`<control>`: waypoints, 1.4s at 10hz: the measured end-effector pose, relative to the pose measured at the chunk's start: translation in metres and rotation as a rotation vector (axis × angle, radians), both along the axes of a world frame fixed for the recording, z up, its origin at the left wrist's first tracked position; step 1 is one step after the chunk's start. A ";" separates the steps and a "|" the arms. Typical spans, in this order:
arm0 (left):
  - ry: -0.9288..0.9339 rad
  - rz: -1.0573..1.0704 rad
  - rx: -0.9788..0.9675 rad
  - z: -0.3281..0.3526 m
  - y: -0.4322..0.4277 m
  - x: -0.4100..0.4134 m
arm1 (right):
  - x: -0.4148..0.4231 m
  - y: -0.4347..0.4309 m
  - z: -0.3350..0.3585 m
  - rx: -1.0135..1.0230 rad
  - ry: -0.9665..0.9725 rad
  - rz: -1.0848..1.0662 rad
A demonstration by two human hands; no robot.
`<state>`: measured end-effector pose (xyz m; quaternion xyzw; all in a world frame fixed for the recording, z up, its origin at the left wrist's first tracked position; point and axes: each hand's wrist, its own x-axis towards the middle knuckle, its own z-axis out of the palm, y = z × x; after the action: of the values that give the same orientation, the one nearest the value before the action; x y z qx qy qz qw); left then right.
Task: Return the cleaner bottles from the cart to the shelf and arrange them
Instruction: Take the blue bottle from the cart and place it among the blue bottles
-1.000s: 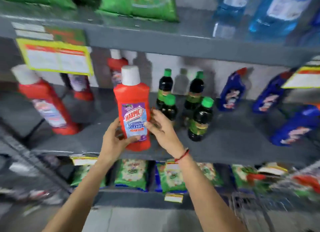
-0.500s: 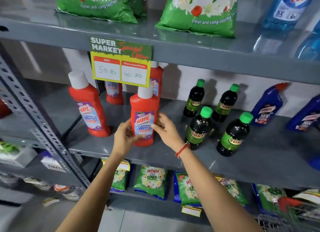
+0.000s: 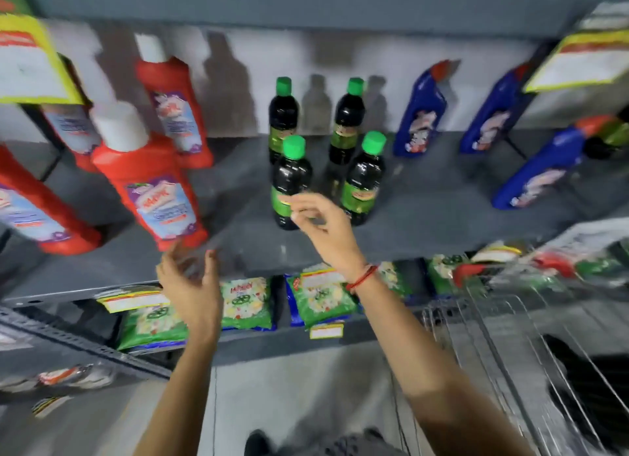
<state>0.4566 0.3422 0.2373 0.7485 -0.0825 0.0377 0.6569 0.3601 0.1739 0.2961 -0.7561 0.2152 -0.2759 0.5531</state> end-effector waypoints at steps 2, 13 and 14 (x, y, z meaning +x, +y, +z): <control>0.025 -0.814 0.300 -0.018 -0.101 -0.125 | -0.164 -0.064 -0.028 0.087 0.017 -0.394; -0.212 -2.162 1.739 -0.353 -0.254 -0.516 | -0.506 0.002 -0.416 1.570 0.253 -1.428; -0.111 -2.066 1.710 -0.391 -0.251 -0.509 | -0.502 -0.005 -0.395 1.593 0.138 -1.490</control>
<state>-0.0521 0.0908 -0.1536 0.5138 -0.6297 -0.5050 -0.2908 -0.1419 0.1685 -0.0992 0.1251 0.7662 -0.2801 0.5647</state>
